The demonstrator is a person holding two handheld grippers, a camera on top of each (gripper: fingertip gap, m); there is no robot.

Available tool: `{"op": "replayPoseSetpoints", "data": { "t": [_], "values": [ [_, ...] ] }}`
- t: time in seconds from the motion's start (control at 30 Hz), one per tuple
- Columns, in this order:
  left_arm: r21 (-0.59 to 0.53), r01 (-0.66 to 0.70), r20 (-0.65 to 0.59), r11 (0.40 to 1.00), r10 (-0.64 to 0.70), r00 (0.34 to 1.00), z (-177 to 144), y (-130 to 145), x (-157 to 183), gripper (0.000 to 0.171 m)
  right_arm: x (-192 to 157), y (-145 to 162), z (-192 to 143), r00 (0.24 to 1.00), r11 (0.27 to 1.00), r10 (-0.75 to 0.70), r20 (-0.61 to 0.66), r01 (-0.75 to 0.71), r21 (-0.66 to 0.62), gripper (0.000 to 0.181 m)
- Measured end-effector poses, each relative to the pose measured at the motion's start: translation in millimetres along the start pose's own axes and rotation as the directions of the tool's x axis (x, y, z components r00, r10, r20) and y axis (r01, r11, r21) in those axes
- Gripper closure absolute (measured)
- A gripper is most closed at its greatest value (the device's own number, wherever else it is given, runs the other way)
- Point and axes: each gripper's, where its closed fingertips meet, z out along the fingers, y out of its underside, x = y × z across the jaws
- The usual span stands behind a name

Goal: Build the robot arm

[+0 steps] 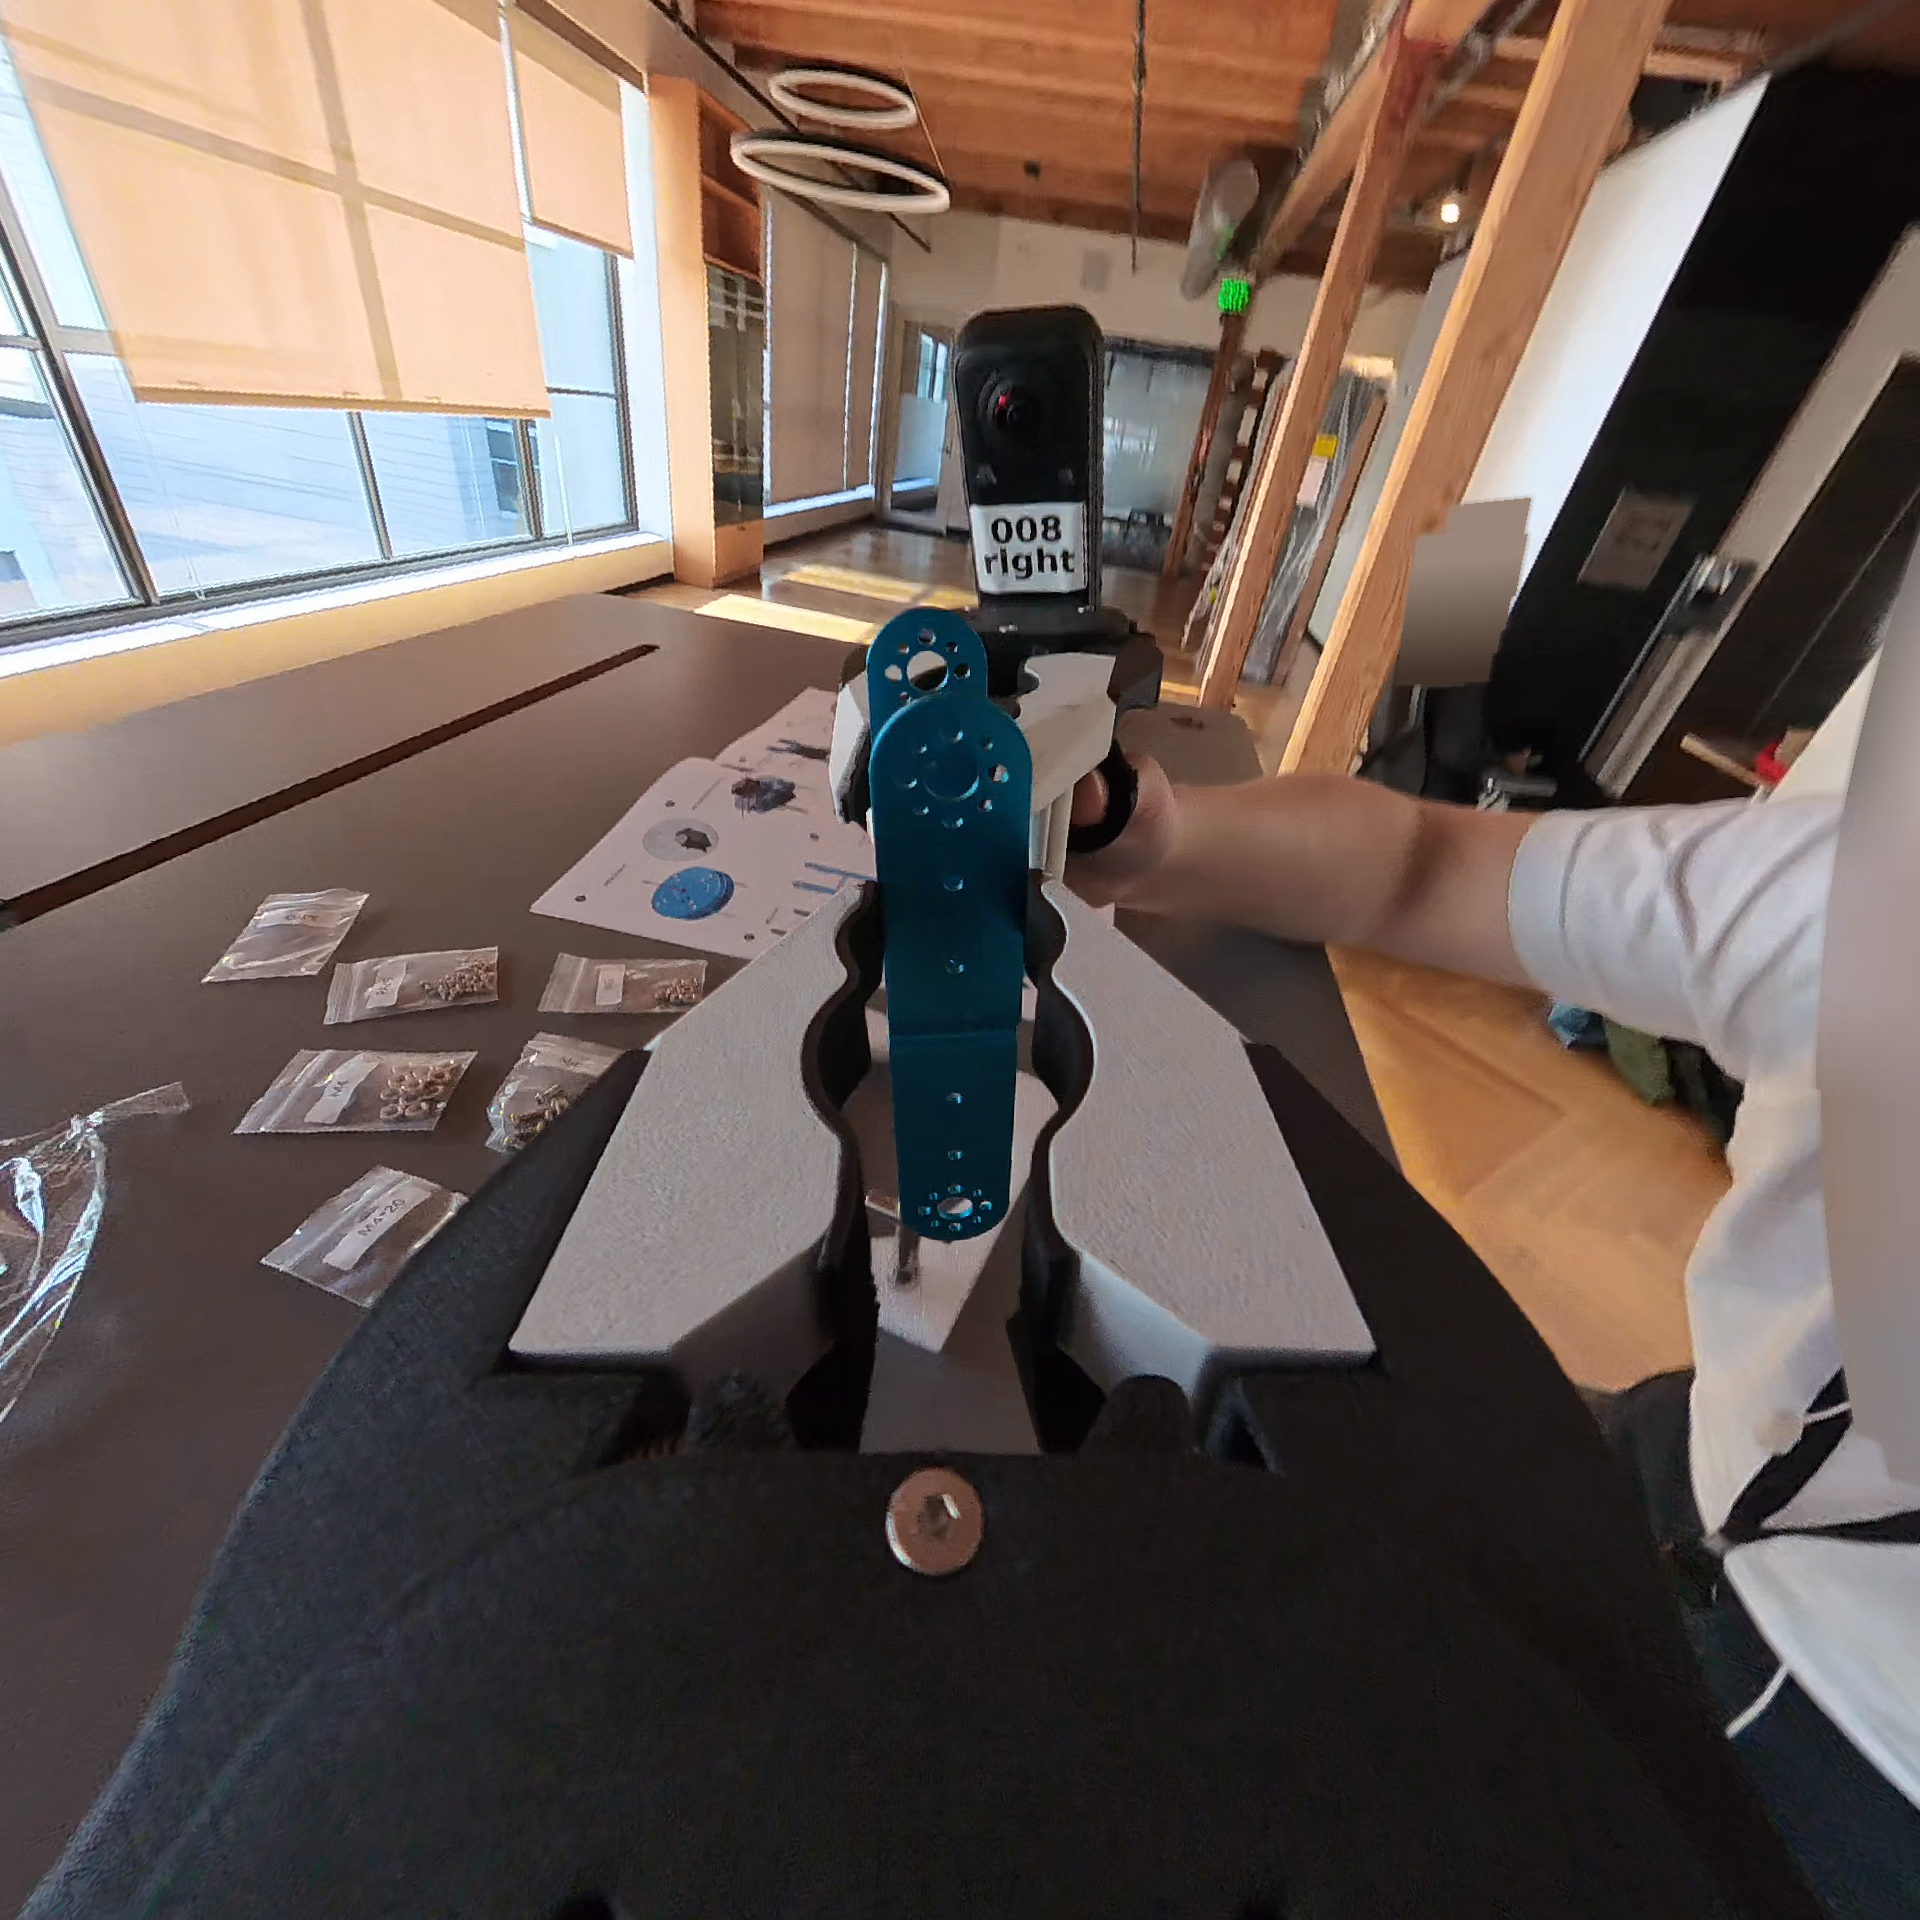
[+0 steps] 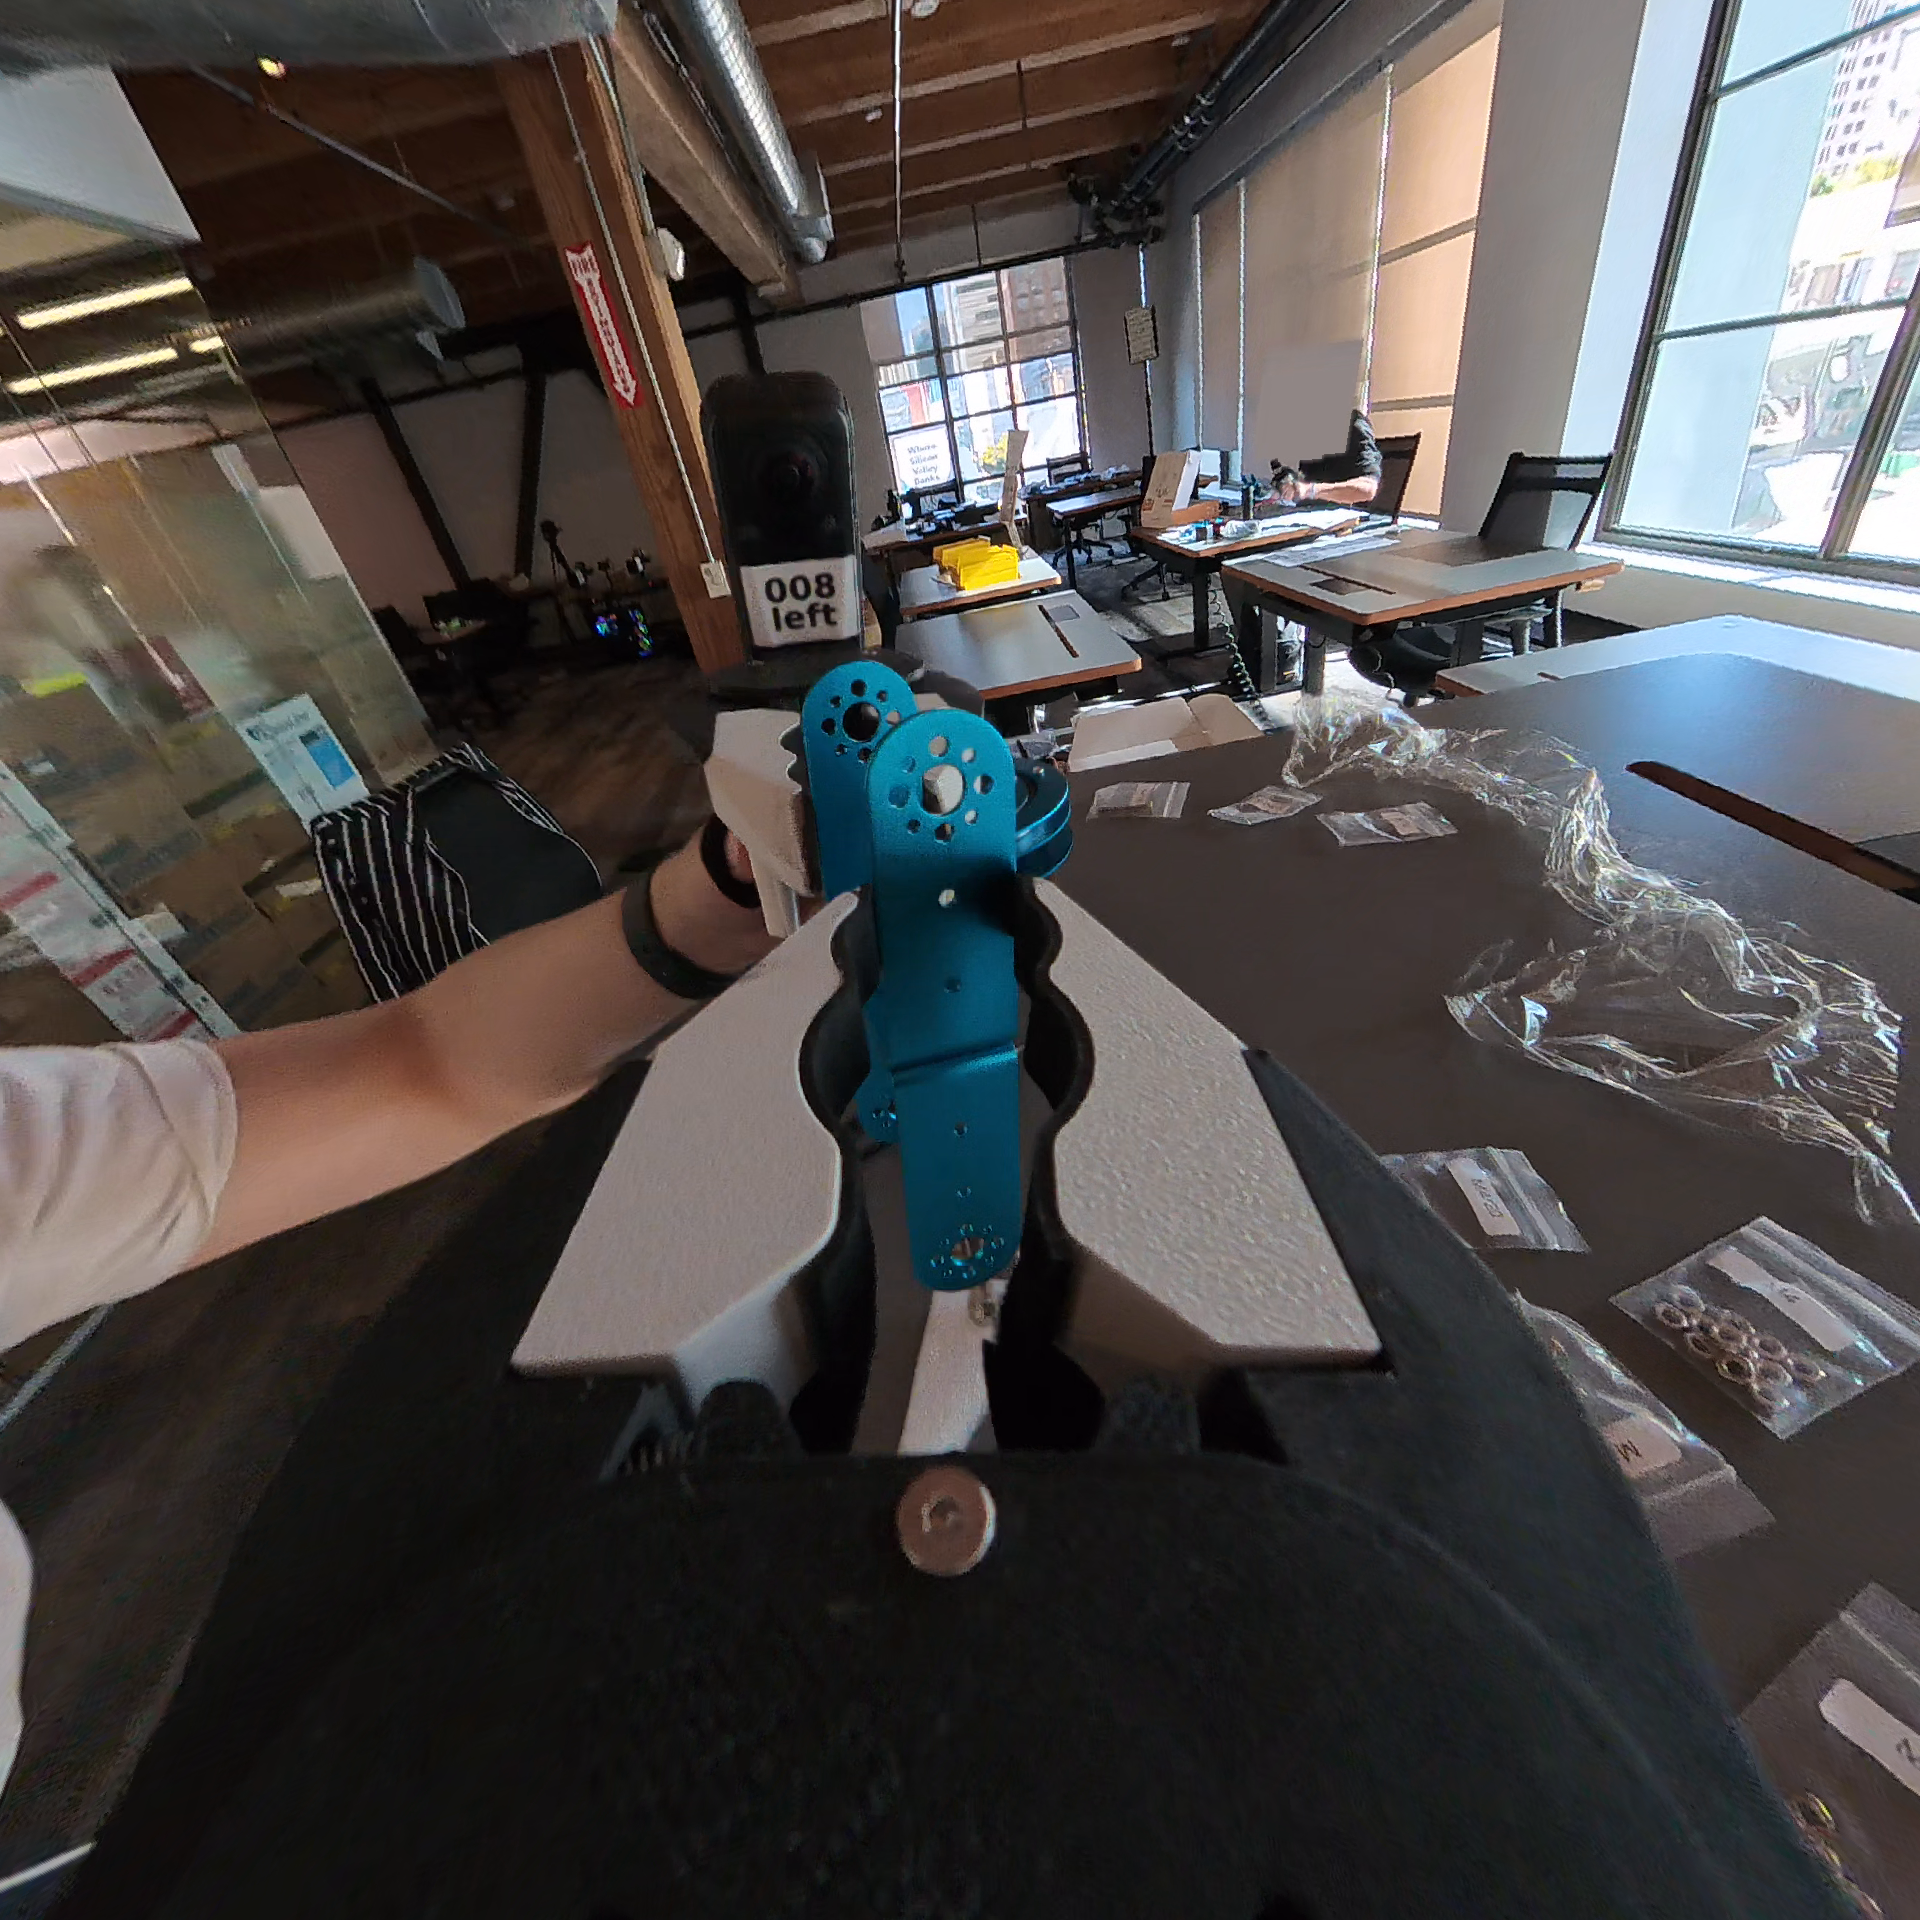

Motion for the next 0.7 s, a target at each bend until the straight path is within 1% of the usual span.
{"op": "replayPoseSetpoints", "data": {
  "t": [0.07,0.17,0.33,0.53,0.7],
  "values": [
    [-0.032,-0.03,0.001,0.999,0.03,1.0,0.5,7.8,2.7,0.146,-2.1,8.9,-1.1,0.999,0.999,-0.035,-0.005,0.035,-0.019,0.157],
    [-0.063,-0.059,0.013,0.996,0.06,0.998,1.0,15.1,0.3,0.146,1.5,20.8,-1.0,0.999,0.998,-0.046,-0.006,0.045,-0.041,0.156],
    [-0.12,-0.045,-0.012,0.992,0.044,0.999,1.5,32.6,-2.9,0.146,5.7,39.2,-1.3,0.997,0.992,-0.07,-0.028,0.067,-0.103,0.156],
    [-0.159,-0.048,-0.013,0.986,0.047,0.999,-1.4,43.7,-5.5,0.146,8.7,50.4,2.0,0.996,0.987,-0.082,-0.025,0.078,-0.142,0.157],
    [-0.165,-0.042,-0.012,0.985,0.04,0.999,-1.5,48.7,-5.5,0.147,9.4,51.6,2.5,0.995,0.984,-0.097,-0.003,0.096,-0.151,0.157]
  ]
}}
